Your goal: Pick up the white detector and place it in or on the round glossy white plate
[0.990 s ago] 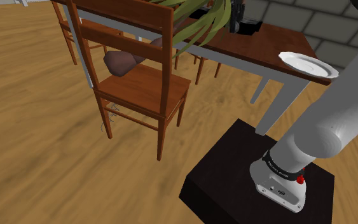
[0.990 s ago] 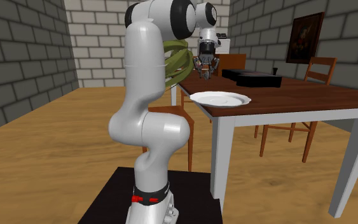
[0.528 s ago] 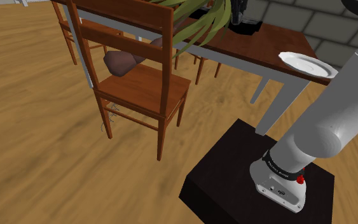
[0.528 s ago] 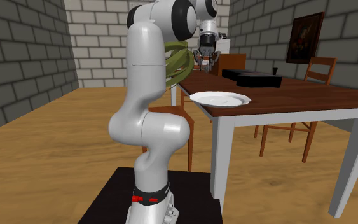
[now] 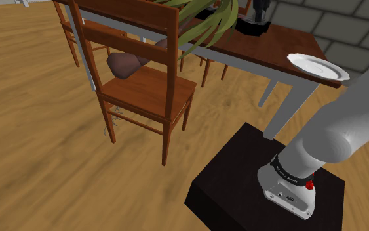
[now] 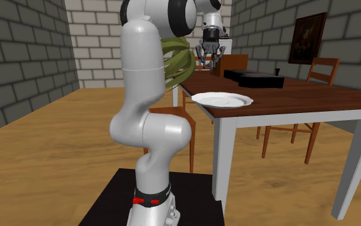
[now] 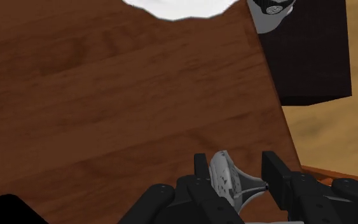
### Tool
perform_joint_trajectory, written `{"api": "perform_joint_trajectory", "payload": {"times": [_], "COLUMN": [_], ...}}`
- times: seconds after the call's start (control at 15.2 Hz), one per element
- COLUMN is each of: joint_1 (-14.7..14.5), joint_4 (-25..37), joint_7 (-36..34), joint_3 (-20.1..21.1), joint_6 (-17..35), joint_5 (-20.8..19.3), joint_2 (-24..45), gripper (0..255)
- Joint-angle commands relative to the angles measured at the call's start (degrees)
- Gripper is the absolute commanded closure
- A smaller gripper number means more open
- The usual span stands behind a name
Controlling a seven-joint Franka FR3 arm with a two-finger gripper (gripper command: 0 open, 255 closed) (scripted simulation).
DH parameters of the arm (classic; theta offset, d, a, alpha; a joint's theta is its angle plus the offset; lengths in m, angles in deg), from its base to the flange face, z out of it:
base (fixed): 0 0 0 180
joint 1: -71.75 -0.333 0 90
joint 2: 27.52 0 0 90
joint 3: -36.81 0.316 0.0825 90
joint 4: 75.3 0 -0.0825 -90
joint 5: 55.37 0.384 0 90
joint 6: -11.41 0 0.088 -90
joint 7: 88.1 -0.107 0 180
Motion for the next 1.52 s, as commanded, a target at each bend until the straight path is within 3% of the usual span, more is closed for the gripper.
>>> {"api": "perform_joint_trajectory", "payload": {"times": [0.0,0.59,1.19,1.45], "joint_1": [0.3,2.9,6.3,6.5], "joint_4": [-5.0,-21.0,-30.5,-34.6], "joint_7": [0.5,3.9,9.8,9.0], "joint_3": [-0.2,-1.4,-3.7,-4.1], "joint_6": [0.7,-0.3,-5.1,-2.6], "joint_5": [-1.3,-7.4,-14.8,-15.0], "joint_2": [-4.5,-22.5,-38.4,-39.9], "gripper": [255,255,255,255]}}
